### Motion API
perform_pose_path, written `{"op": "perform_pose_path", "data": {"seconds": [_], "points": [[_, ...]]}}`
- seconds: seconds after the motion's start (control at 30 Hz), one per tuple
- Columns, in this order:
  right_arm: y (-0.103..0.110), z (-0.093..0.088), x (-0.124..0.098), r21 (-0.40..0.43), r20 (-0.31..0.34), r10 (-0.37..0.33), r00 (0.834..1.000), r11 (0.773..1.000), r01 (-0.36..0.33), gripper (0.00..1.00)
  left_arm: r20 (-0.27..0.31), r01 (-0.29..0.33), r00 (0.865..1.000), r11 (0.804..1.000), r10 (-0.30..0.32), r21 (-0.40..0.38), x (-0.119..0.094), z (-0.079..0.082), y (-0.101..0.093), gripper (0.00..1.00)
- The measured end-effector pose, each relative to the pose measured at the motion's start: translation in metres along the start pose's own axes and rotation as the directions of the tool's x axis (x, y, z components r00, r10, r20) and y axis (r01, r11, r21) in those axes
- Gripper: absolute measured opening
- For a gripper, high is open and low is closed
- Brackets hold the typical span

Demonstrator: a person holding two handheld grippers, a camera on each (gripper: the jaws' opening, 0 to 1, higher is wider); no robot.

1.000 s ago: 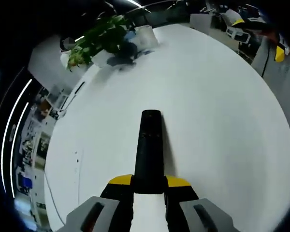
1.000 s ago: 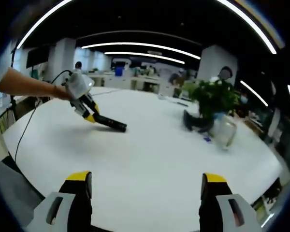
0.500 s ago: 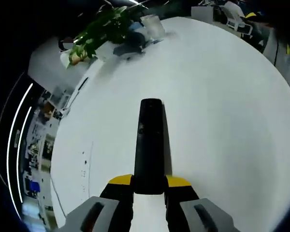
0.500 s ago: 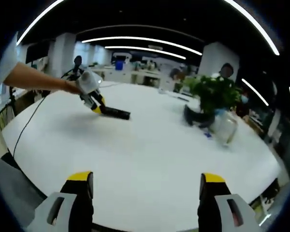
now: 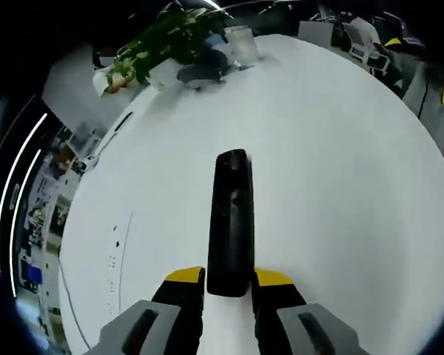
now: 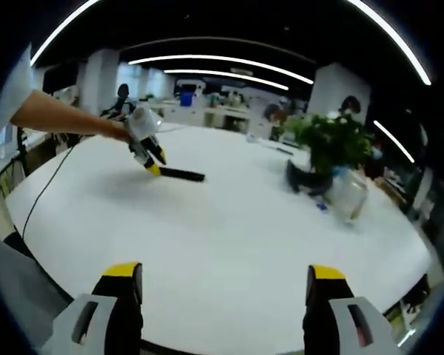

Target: Press the specified remote control buttons in sequence, fully releasing each button before pressing the next.

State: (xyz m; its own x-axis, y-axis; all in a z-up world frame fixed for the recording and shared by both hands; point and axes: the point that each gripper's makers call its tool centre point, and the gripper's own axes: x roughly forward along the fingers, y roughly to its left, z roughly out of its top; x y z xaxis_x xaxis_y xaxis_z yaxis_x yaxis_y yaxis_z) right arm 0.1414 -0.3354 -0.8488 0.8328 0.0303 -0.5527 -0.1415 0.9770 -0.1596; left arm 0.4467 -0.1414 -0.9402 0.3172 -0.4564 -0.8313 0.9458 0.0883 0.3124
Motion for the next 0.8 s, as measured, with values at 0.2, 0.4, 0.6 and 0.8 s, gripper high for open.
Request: {"op": "perform_pose_path", "data": {"seconds": [0.2, 0.4, 0.6, 0.8], "points": [[0.001, 0.003, -0.002, 0.002, 0.019, 0.006, 1.000, 1.000, -0.006, 0.92, 0.104, -0.025, 0.993, 0.966, 0.053, -0.256, -0.011, 0.007, 0.001, 0.36], [0.001, 0.008, -0.004, 0.014, 0.047, 0.009, 0.999, 1.000, -0.010, 0.93, 0.174, -0.035, 0.977, 0.896, 0.124, -0.444, -0.044, 0.014, -0.016, 0.56], [0.002, 0.013, -0.006, 0.026, 0.070, 0.021, 0.997, 0.999, -0.023, 0.96, 0.241, -0.106, 0.926, 0.812, 0.291, -0.574, -0.094, 0.018, -0.026, 0.75], [0.000, 0.018, -0.008, 0.068, 0.097, 0.034, 0.995, 0.997, -0.041, 0.99, 0.264, -0.155, 0.871, 0.743, 0.414, -0.651, -0.146, 0.015, -0.048, 1.00]]}}
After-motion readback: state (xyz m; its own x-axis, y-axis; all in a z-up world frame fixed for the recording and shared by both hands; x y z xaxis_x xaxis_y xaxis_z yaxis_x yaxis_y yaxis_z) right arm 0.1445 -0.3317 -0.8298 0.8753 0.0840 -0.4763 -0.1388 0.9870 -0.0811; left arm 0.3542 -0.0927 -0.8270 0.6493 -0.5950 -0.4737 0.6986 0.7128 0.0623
